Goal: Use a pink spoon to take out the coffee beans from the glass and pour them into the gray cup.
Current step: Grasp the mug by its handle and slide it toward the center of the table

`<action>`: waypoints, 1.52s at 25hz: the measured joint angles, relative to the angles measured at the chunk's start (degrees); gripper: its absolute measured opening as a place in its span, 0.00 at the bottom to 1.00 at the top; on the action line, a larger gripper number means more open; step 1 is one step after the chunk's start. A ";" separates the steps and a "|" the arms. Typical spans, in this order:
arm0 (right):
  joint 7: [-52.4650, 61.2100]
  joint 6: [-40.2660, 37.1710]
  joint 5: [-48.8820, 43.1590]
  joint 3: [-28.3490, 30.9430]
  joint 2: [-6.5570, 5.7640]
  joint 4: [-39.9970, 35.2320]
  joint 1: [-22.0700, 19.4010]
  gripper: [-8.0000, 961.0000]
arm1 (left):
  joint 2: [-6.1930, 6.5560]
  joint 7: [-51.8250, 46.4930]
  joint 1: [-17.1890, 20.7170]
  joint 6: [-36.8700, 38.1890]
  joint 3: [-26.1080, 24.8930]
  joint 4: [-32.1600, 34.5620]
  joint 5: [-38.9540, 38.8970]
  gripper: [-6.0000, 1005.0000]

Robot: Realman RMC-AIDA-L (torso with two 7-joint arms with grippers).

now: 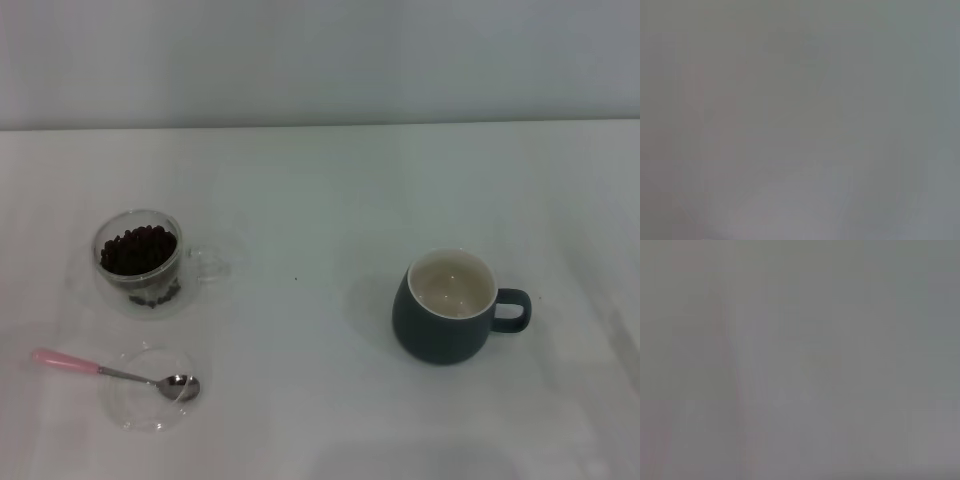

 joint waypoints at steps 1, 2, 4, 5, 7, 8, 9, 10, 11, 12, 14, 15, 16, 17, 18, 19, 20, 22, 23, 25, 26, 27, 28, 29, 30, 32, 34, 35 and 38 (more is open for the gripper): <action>-1.18 -0.88 -0.01 -0.25 0.01 1.13 -0.43 0.81 | 0.00 0.12 -0.35 0.20 0.01 -0.03 0.06 0.86; -2.37 -1.83 0.02 -0.95 0.00 2.47 -0.80 0.81 | 0.00 0.13 -0.67 0.30 0.00 -0.04 0.07 0.86; -4.13 -3.33 0.00 -2.66 0.01 4.92 -1.23 0.81 | -0.01 0.14 -1.21 0.36 0.00 -0.08 0.08 0.86; -5.03 -3.86 0.00 -3.53 0.01 6.38 -1.33 0.81 | -0.04 0.15 -1.57 0.52 -0.01 -0.13 0.11 0.86; -7.41 -4.35 -0.26 -4.33 0.08 9.31 -1.00 0.81 | -0.09 0.16 -2.13 1.24 -0.01 -0.26 0.15 0.86; -8.90 -4.30 -0.68 -4.29 0.16 10.69 -0.64 0.81 | -0.12 0.16 -2.38 1.74 -0.02 -0.33 0.17 0.86; -10.37 -3.98 -1.27 -4.11 0.25 11.79 -0.23 0.81 | -0.14 0.17 -2.65 2.27 -0.02 -0.47 0.17 0.86; -11.71 -3.44 -1.84 -3.85 0.31 12.86 0.32 0.81 | -0.14 0.17 -2.95 2.63 -0.03 -0.74 0.17 0.86; -12.91 -2.75 -2.33 -3.54 0.38 13.73 1.09 0.81 | -0.14 0.17 -3.19 2.86 -0.02 -0.96 0.19 0.86; -13.37 -2.04 -2.54 -3.29 0.45 14.21 1.61 0.81 | -0.08 0.18 -3.64 3.30 0.00 -1.43 0.29 0.86; -13.86 -0.40 -3.50 -1.80 0.52 14.54 2.52 0.81 | -0.04 0.18 -4.31 3.61 0.04 -1.74 0.62 0.86; -13.90 0.91 -4.65 -0.37 0.54 14.45 2.67 0.81 | -0.05 0.18 -4.66 3.70 0.06 -1.75 0.89 0.86; -13.91 2.40 -5.92 1.30 0.54 14.14 2.75 0.81 | -0.07 0.18 -4.81 3.74 0.07 -1.77 1.01 0.86; -13.92 3.79 -7.10 2.64 0.54 13.80 2.76 0.81 | -0.10 0.18 -4.93 3.76 0.07 -1.80 1.07 0.86; -13.95 5.19 -8.32 4.08 0.54 13.47 2.81 0.81 | -0.13 0.18 -4.94 3.76 0.07 -1.82 1.07 0.86; -13.97 6.39 -9.40 5.27 0.54 13.21 2.86 0.81 | -0.14 0.19 -4.90 3.74 0.05 -1.83 1.07 0.86; -14.01 7.24 -10.41 6.18 0.54 13.02 2.97 0.81 | -0.15 0.19 -4.78 3.62 0.00 -1.83 1.05 0.86; -14.06 8.60 -11.89 7.29 0.54 12.66 3.26 0.81 | -0.16 0.19 -4.62 3.47 -0.04 -1.83 1.00 0.86; -14.07 9.24 -12.49 7.47 0.54 12.38 3.49 0.81 | -0.17 0.18 -4.61 3.49 -0.06 -1.83 0.96 0.86; -14.08 10.48 -13.28 7.84 0.54 11.88 4.01 0.81 | -0.17 0.19 -4.67 3.62 -0.16 -1.83 0.87 0.86; -14.08 11.08 -13.42 8.00 0.54 11.76 4.38 0.81 | -0.17 0.19 -4.72 3.62 -0.21 -1.83 0.84 0.86; -14.08 11.85 -13.55 8.20 0.54 11.66 4.88 0.81 | -0.17 0.19 -4.78 3.60 -0.24 -1.83 0.83 0.86; -14.09 12.43 -13.58 8.26 0.54 11.67 5.31 0.81 | -0.17 0.18 -4.79 3.49 -0.28 -1.83 0.80 0.86; -14.09 13.01 -13.59 8.34 0.54 11.67 5.72 0.81 | -0.17 0.18 -4.77 3.47 -0.28 -1.83 0.80 0.86; -14.10 13.43 -13.60 8.47 0.54 11.66 6.04 0.81 | -0.17 0.18 -4.77 3.47 -0.28 -1.83 0.80 0.86; -14.10 14.06 -13.61 9.05 0.54 11.61 6.41 0.81 | -0.18 0.19 -4.64 3.44 -0.28 -1.82 0.78 0.86; -14.10 14.42 -13.62 9.55 0.54 11.36 6.56 0.81 | -0.17 0.18 -4.50 3.42 -0.33 -1.82 0.75 0.86; -14.11 14.52 -13.62 9.72 0.54 11.11 6.63 0.81 | -0.17 0.18 -4.50 3.42 -0.33 -1.82 0.75 0.86; -14.11 15.26 -13.62 9.72 0.54 10.78 6.89 0.81 | -0.15 0.10 -4.15 3.35 -0.37 -1.65 0.64 0.86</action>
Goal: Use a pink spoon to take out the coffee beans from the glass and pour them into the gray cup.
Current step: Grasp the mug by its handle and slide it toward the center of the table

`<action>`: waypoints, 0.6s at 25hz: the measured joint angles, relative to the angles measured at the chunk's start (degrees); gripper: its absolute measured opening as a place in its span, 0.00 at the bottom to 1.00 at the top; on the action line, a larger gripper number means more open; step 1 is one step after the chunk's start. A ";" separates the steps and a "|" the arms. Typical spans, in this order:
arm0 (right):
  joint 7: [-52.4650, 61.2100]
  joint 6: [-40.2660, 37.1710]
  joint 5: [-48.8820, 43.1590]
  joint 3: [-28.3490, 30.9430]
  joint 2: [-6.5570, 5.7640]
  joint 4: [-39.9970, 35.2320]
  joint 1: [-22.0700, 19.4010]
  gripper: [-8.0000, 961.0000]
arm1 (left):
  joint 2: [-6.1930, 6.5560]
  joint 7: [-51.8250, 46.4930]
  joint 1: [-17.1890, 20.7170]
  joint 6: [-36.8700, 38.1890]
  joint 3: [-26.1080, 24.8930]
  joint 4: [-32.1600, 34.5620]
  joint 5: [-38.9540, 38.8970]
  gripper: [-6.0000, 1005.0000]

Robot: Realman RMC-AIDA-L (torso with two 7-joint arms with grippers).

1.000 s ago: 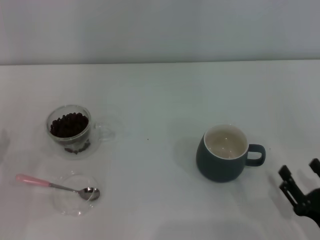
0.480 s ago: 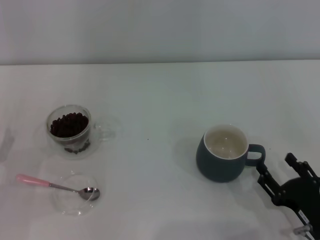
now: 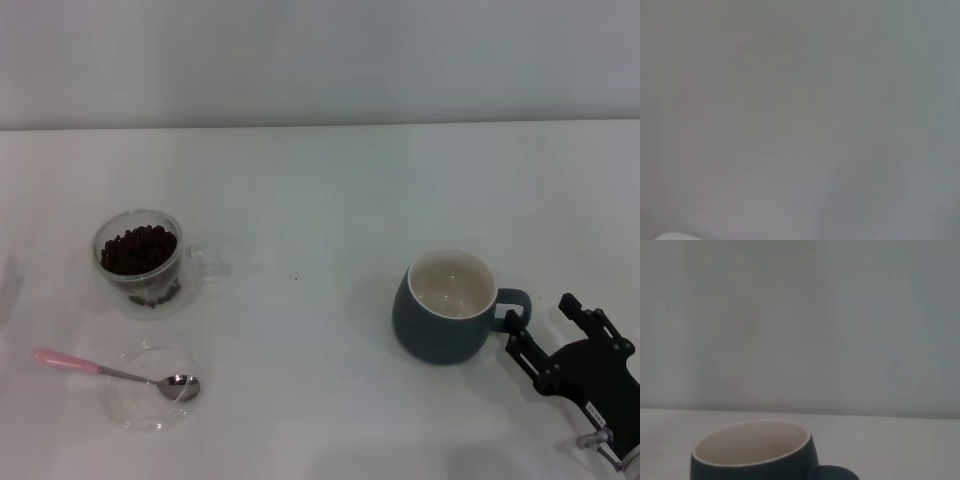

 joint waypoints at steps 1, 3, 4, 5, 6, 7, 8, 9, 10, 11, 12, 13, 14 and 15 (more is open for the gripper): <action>0.00 0.21 0.00 0.01 0.00 -0.05 0.18 0.81 | 0.03 -0.07 0.14 -0.02 -0.01 0.14 -0.03 0.86; 0.00 0.57 0.00 0.01 0.00 -0.13 0.59 0.81 | 0.04 -0.14 0.21 -0.07 -0.01 0.31 -0.04 0.86; 0.00 0.86 0.00 0.03 0.00 -0.13 0.85 0.81 | 0.05 -0.15 0.22 -0.09 -0.01 0.35 -0.04 0.86; 0.00 1.90 0.00 0.37 0.00 -0.14 1.50 0.81 | 0.06 -0.19 0.22 -0.16 -0.01 0.37 -0.04 0.86; 0.00 1.90 0.00 0.37 0.00 -0.14 1.50 0.81 | 0.06 -0.19 0.22 -0.16 -0.01 0.37 -0.04 0.86; 0.00 2.67 0.00 0.81 0.00 -0.14 1.80 0.81 | 0.07 -0.21 0.22 -0.18 -0.01 0.38 -0.04 0.86; 0.00 3.27 0.00 1.26 0.00 -0.14 2.08 0.81 | 0.10 -0.24 0.21 -0.25 0.00 0.40 -0.04 0.86; 0.00 3.97 0.00 1.71 0.00 -0.13 2.32 0.81 | 0.12 -0.24 0.21 -0.34 0.00 0.41 -0.04 0.86; 0.00 4.87 0.01 2.34 0.00 -0.13 2.71 0.81 | 0.18 -0.25 0.21 -0.66 -0.01 0.46 -0.04 0.86; 0.00 4.87 0.01 2.34 0.00 -0.13 2.71 0.81 | 0.18 -0.25 0.21 -0.66 -0.01 0.46 -0.04 0.86; 0.00 4.99 0.01 2.49 0.00 -0.13 2.83 0.81 | 0.18 -0.26 0.23 -0.78 0.00 0.46 -0.04 0.86; 0.00 5.07 0.01 2.64 0.00 -0.12 2.94 0.81 | 0.18 -0.26 0.25 -0.81 -0.01 0.46 -0.04 0.86; 0.00 5.08 0.01 2.73 0.00 -0.12 3.01 0.81 | 0.18 -0.26 0.28 -0.81 0.00 0.46 -0.04 0.86; 0.00 5.08 0.01 2.78 0.00 -0.10 3.05 0.81 | 0.18 -0.26 0.32 -0.81 0.00 0.46 -0.04 0.86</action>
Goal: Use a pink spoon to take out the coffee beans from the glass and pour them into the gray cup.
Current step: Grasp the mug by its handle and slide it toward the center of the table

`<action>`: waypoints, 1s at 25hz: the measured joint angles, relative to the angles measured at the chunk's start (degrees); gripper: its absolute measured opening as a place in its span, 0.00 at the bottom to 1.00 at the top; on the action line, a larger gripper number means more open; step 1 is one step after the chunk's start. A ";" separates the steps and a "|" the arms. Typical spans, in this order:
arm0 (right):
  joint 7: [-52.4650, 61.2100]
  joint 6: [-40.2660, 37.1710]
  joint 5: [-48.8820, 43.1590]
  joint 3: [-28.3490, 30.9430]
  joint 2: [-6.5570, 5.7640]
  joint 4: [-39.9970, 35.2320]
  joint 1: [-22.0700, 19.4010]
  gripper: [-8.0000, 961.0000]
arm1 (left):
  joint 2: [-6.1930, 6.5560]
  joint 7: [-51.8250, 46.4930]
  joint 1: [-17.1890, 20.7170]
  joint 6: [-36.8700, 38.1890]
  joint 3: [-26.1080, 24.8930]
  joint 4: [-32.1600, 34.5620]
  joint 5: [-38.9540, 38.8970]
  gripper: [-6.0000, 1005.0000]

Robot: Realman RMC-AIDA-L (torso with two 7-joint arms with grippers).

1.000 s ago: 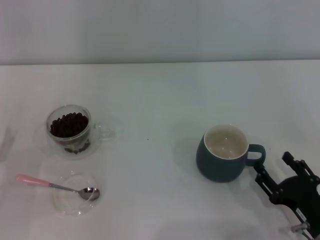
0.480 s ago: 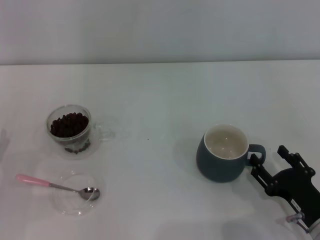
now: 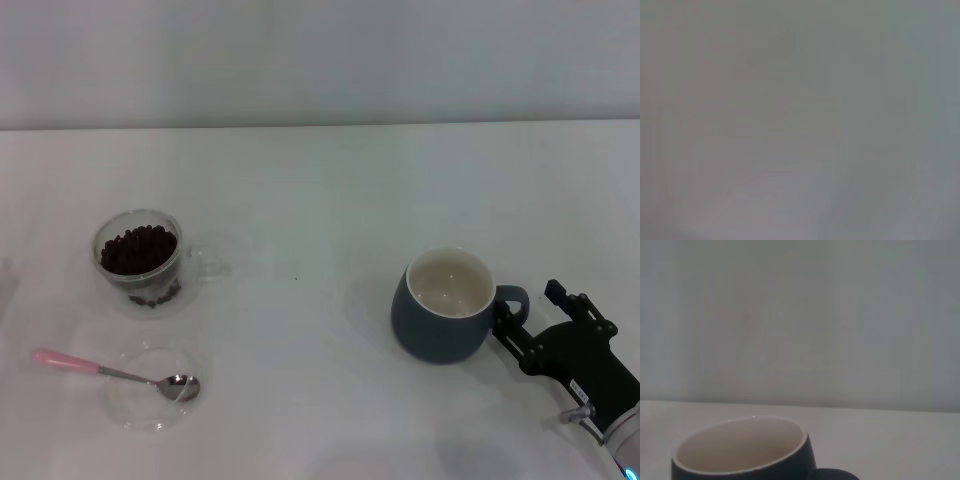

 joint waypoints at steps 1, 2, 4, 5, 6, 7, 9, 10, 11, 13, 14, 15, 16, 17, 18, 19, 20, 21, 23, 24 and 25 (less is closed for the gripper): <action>0.00 -0.02 0.00 0.02 0.00 0.02 0.02 0.81 | 0.00 0.00 0.05 0.00 0.00 0.02 0.00 0.86; 0.04 -0.11 0.00 0.04 0.00 0.06 0.03 0.81 | 0.00 0.00 0.13 0.00 0.00 0.05 0.00 0.86; 0.22 -0.34 0.00 0.11 0.00 0.09 0.05 0.81 | 0.05 0.00 0.21 0.00 0.00 0.10 0.00 0.86; 0.35 -0.37 0.00 0.36 0.00 0.12 0.04 0.81 | 0.07 0.00 0.22 0.00 0.00 0.10 0.00 0.86; 0.48 -0.36 0.00 0.71 0.00 0.09 0.02 0.81 | 0.10 0.01 0.22 0.00 0.00 0.10 0.01 0.86; 0.55 -0.24 0.01 1.08 0.00 0.10 -0.03 0.75 | 0.10 0.06 0.23 0.00 0.00 0.10 0.00 0.86; 0.58 -0.11 -0.05 1.55 0.00 0.20 -0.08 0.64 | 0.10 0.16 0.23 0.00 0.00 0.10 0.01 0.86; 0.60 -0.22 -0.18 1.62 0.00 0.55 -0.07 0.58 | 0.10 0.17 0.28 0.00 0.00 0.10 0.01 0.86; 0.62 -0.33 -0.34 1.64 0.00 0.69 -0.04 0.56 | 0.09 0.18 0.36 0.00 0.00 0.10 0.00 0.86; 0.71 -0.47 -1.02 1.69 0.00 0.88 0.06 0.51 | 0.09 0.18 0.42 0.00 0.00 0.09 0.01 0.86; 0.71 -0.47 -1.02 1.69 0.00 0.88 0.06 0.49 | 0.08 0.19 0.46 0.00 0.00 0.09 0.01 0.86; 0.80 -0.47 -1.34 1.69 0.00 0.93 0.10 0.47 | 0.07 0.19 0.48 -0.01 0.00 0.08 0.01 0.86; 0.93 -0.48 -1.53 1.70 0.00 0.97 0.15 0.45 | 0.07 0.18 0.49 -0.02 0.00 0.07 0.01 0.86; 1.12 -0.48 -1.69 1.70 0.00 0.99 0.21 0.43 | 0.07 0.16 0.50 -0.03 0.00 0.07 0.01 0.86; 1.35 -0.49 -1.96 1.71 -0.01 0.99 0.27 0.41 | 0.07 0.13 0.52 -0.03 0.00 0.07 0.01 0.86; 1.52 -0.48 -2.36 1.72 -0.01 1.00 0.32 0.38 | 0.06 0.10 0.56 -0.04 0.00 0.07 0.01 0.86; 1.59 -0.48 -2.91 1.73 0.00 1.02 0.37 0.36 | 0.04 0.08 0.59 -0.05 0.00 0.07 0.01 0.86; 1.61 -0.48 -3.51 1.76 0.00 1.03 0.44 0.34 | 0.02 0.05 0.62 -0.07 0.00 0.07 0.01 0.86; 1.62 -0.46 -4.57 1.78 0.03 1.19 0.67 0.29 | -0.04 0.04 0.66 -0.21 0.00 0.05 0.01 0.86; 1.63 -0.37 -5.31 1.82 0.06 1.33 0.83 0.27 | -0.06 0.03 0.66 -0.41 0.00 0.00 0.01 0.86; 1.64 0.00 -6.94 2.25 0.15 1.60 1.17 0.24 | -0.06 0.03 0.66 -0.41 0.00 0.00 0.01 0.86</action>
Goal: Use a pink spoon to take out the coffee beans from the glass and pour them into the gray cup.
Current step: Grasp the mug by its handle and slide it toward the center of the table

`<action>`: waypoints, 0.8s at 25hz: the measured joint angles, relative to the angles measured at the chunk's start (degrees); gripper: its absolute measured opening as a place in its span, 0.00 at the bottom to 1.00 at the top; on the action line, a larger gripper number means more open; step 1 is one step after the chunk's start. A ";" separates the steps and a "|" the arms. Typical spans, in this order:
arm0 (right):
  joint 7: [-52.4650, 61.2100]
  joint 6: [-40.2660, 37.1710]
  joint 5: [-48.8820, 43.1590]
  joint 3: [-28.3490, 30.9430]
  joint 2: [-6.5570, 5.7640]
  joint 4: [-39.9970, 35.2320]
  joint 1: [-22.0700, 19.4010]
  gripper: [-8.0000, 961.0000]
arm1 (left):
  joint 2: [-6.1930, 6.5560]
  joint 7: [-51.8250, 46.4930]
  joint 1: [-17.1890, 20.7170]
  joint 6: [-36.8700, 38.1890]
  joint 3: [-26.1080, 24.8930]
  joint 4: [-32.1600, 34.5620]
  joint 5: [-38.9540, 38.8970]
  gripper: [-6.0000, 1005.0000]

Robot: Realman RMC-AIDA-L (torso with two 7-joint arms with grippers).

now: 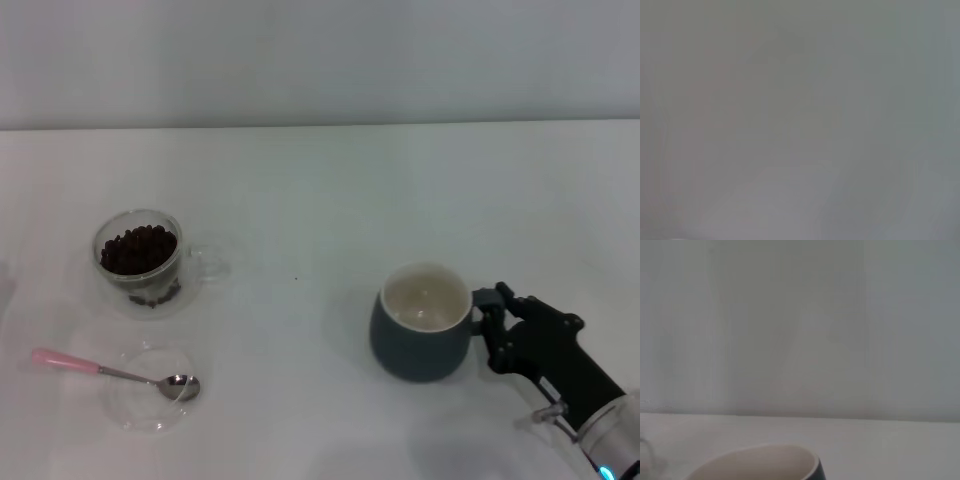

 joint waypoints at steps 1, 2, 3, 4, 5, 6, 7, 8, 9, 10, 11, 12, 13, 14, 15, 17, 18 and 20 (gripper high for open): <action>0.00 0.00 0.00 0.00 0.00 0.00 0.00 0.22 | -0.03 0.00 0.00 -0.20 0.00 -0.06 0.00 0.86; -0.01 0.14 -0.97 0.43 0.04 0.16 0.12 0.19 | -0.05 -0.01 0.00 -0.88 0.00 -0.22 0.00 0.86; -0.06 0.36 -1.92 1.00 0.06 0.37 0.18 0.19 | -0.05 0.00 0.00 -1.21 0.01 -0.28 0.00 0.86; -0.16 0.62 -3.20 1.61 0.08 0.57 0.21 0.19 | -0.05 0.01 0.00 -1.59 0.05 -0.34 0.00 0.86; -0.27 0.93 -4.54 2.16 0.11 0.81 0.23 0.19 | -0.05 0.01 -0.01 -1.85 0.12 -0.40 0.00 0.86; -0.32 1.29 -5.93 2.62 0.11 0.96 0.26 0.19 | -0.06 0.00 -0.01 -1.91 0.13 -0.41 0.01 0.86; -0.34 1.71 -7.17 3.01 0.11 1.13 0.30 0.19 | -0.08 -0.01 -0.03 -1.97 0.17 -0.43 0.02 0.86; -0.37 2.38 -8.96 3.55 0.11 1.34 0.38 0.19 | -0.10 -0.04 -0.05 -2.07 0.21 -0.44 0.05 0.86; -0.40 3.09 -10.49 4.24 0.13 1.56 0.46 0.19 | -0.13 -0.04 -0.06 -2.22 0.23 -0.47 0.12 0.86; -0.42 3.82 -11.97 4.99 0.15 1.79 0.53 0.19 | -0.15 -0.04 -0.06 -2.33 0.25 -0.48 0.17 0.86; -0.42 4.84 -13.91 6.07 0.17 2.12 0.57 0.19 | -0.18 -0.04 -0.06 -2.46 0.27 -0.51 0.22 0.86; -0.43 5.89 -15.72 7.25 0.18 2.52 0.59 0.19 | -0.20 -0.05 -0.04 -2.62 0.29 -0.52 0.27 0.86; -0.44 7.32 -18.58 8.99 0.19 3.24 0.59 0.19 | -0.22 -0.07 -0.03 -2.82 0.32 -0.56 0.33 0.86; -0.44 7.32 -18.58 8.99 0.19 3.24 0.59 0.19 | -0.24 -0.09 0.00 -3.02 0.33 -0.69 0.36 0.86; -0.45 7.81 -19.84 9.46 0.20 3.55 0.59 0.19 | -0.24 -0.10 0.00 -3.17 0.36 -0.83 0.38 0.86; -0.57 8.16 -21.65 9.74 0.25 4.04 0.64 0.19 | -0.24 -0.11 0.00 -3.37 0.37 -1.18 0.38 0.86; -0.64 8.23 -22.39 9.75 0.26 4.18 0.66 0.19 | -0.24 -0.12 0.00 -3.52 0.37 -1.34 0.39 0.86; -0.73 8.28 -23.80 9.76 0.28 4.30 0.66 0.19 | -0.24 -0.12 0.00 -3.68 0.37 -1.35 0.39 0.86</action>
